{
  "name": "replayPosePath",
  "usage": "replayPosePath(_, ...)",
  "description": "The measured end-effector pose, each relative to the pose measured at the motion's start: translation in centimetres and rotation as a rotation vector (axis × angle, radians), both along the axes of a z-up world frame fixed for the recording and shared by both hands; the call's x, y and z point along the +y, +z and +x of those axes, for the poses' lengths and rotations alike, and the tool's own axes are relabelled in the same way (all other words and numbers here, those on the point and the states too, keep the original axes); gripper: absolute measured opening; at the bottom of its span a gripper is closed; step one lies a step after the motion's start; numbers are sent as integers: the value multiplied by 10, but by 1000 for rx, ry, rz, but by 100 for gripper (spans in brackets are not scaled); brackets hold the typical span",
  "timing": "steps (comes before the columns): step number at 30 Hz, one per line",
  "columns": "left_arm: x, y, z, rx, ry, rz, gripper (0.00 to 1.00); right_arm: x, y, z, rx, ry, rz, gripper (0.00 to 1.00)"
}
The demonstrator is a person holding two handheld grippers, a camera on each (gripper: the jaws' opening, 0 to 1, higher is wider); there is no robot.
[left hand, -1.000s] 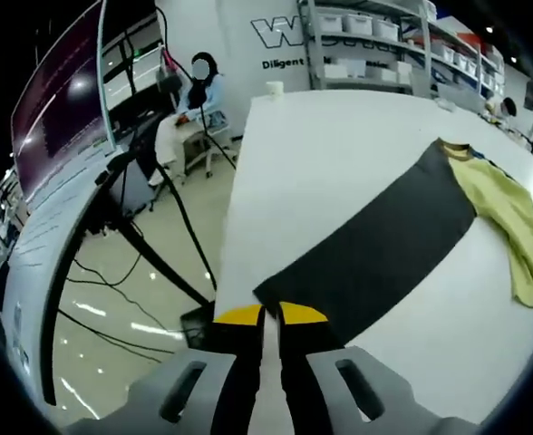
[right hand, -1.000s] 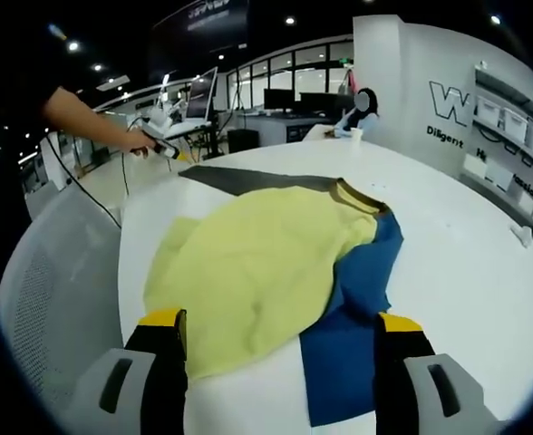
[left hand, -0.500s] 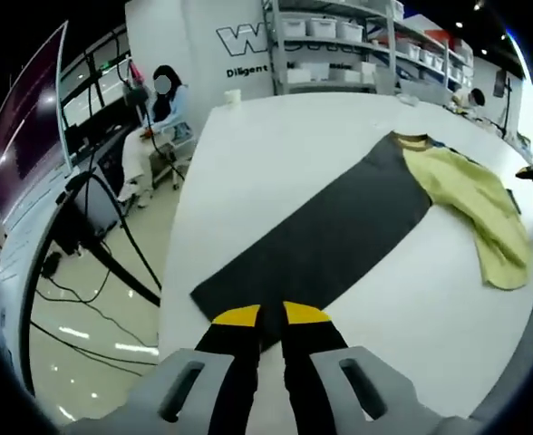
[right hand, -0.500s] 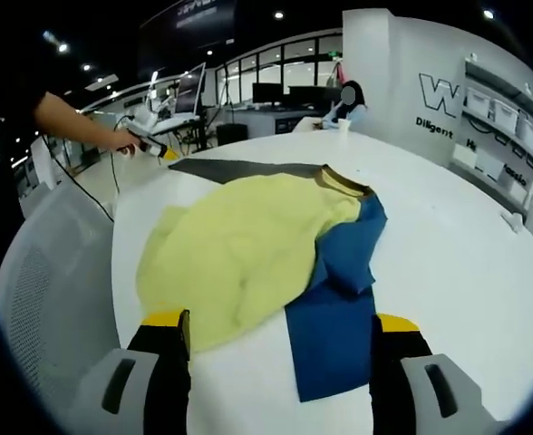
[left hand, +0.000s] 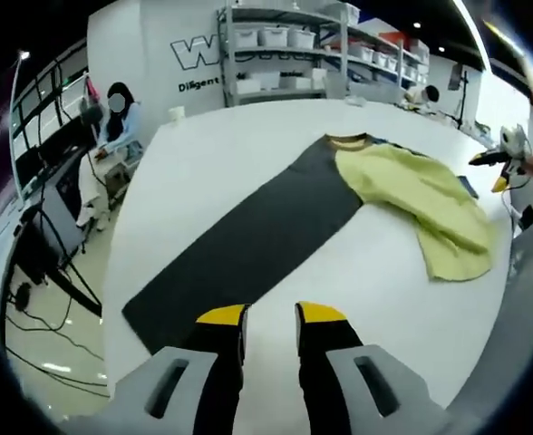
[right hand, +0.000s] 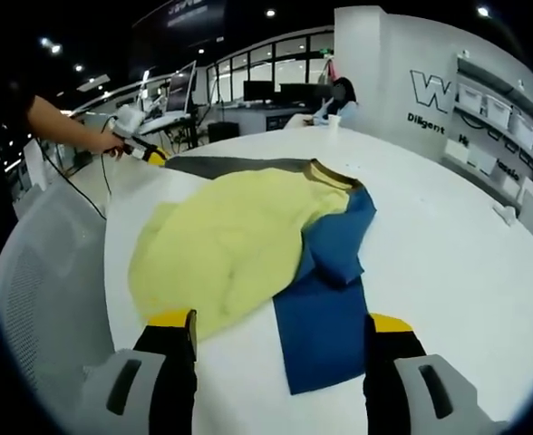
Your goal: Fold the garment on the visible template until the final outline fits inside the template.
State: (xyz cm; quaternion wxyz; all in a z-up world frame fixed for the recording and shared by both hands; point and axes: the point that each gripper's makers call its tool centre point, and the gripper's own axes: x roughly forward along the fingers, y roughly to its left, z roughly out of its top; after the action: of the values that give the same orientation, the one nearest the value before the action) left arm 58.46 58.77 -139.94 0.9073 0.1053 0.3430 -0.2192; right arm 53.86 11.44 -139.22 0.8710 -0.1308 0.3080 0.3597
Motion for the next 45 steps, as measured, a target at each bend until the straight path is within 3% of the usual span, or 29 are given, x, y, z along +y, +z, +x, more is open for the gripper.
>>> replayPosePath(7,-33,3,-10,7,-72,-71,28,-5,-4,0,6,-10,-15,72)
replayPosePath(18,-83,-3,-34,33,-179,-122,25,-17,-19,2,36,-40,-55,59)
replayPosePath(29,-122,-9,-49,70,-271,-139,26,-27,-30,4,51,-59,-92,54)
replayPosePath(35,-147,-19,-60,101,-337,-133,26,-34,-34,6,66,-77,-111,45)
replayPosePath(40,-153,-29,-53,114,-347,-129,25,-39,-40,10,84,-116,-115,37)
replayPosePath(45,-158,-36,-52,129,-346,-111,22,-41,-45,12,98,-137,-129,35)
